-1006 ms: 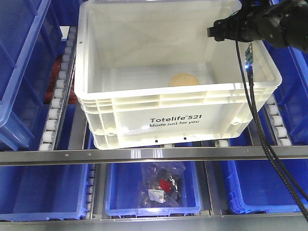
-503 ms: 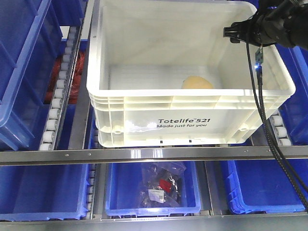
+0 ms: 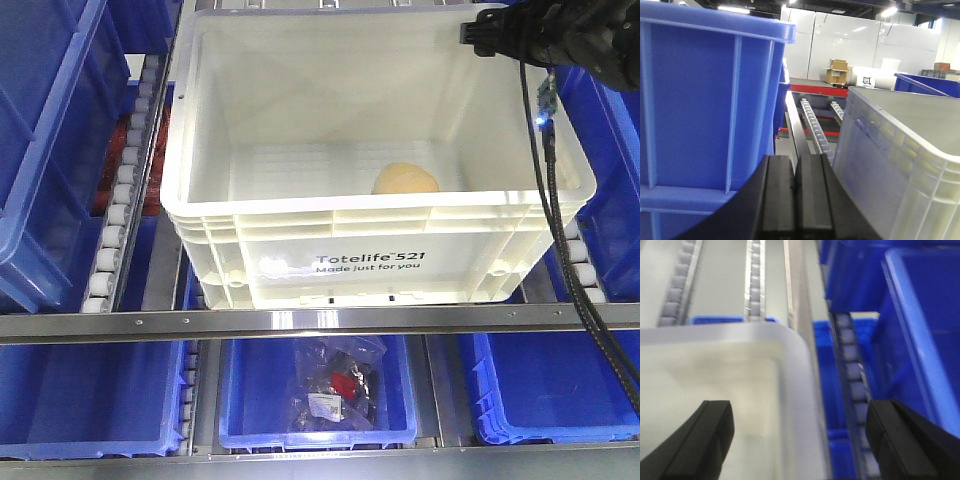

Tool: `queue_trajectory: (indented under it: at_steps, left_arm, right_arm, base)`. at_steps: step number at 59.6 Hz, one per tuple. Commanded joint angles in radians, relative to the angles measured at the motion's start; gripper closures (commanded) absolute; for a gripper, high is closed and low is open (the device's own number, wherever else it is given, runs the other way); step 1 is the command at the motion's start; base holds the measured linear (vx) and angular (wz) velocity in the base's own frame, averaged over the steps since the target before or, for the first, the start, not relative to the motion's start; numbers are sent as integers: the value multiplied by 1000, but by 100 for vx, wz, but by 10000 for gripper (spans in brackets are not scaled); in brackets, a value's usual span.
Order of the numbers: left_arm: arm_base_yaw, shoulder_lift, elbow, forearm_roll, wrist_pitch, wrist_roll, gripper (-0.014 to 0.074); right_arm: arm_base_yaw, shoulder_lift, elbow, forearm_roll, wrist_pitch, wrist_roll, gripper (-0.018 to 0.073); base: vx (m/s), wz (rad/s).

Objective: Place moving items into box and shelve

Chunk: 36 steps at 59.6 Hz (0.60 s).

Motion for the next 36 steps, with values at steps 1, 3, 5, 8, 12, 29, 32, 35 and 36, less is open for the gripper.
queue_trajectory:
  at_steps: [1,3,5,8,12,29,32,35,36]
  left_arm:
    - [5,-8,22,-2,-85,1,603]
    - [5,-8,22,-2,-85,1,603]
    - [5,-8,22,-2,-85,1,603]
    - [5,-8,22,-2,-85,1,603]
    - [5,-8,22,-2,-85,1,603]
    - [5,-8,22,-2,-85,1,603]
    - [5,-8,22,-2,-85,1,603]
    - [5,-8,22,-2,-85,1,603]
    - [5,-8,22,-2,-85,1,603]
  right_arm:
    - [4,-77,-29,12,10,-67,-32]
    - [8,-89,-29,36,21,-115,-32]
    - [8,-99,-28,79,29,-174,-32]
    - [19,-117,-28,172,40,-291,-32]
    - [19,-140,-26,311,60,-453,-32]
    - [19,-230,-21,708,199,-820,-25]
    - [19,-250,10,708,197,-820,-25]
    - [19,-281,71,706,171,-820,-25]
    - [19,-296,105,706,153,-819,-25]
  base:
    - [0,0]
    - [0,0]
    - [0,0]
    - [0,0]
    - [0,0]
    - [0,0]
    - [0,0]
    - [0,0]
    - [0,0]
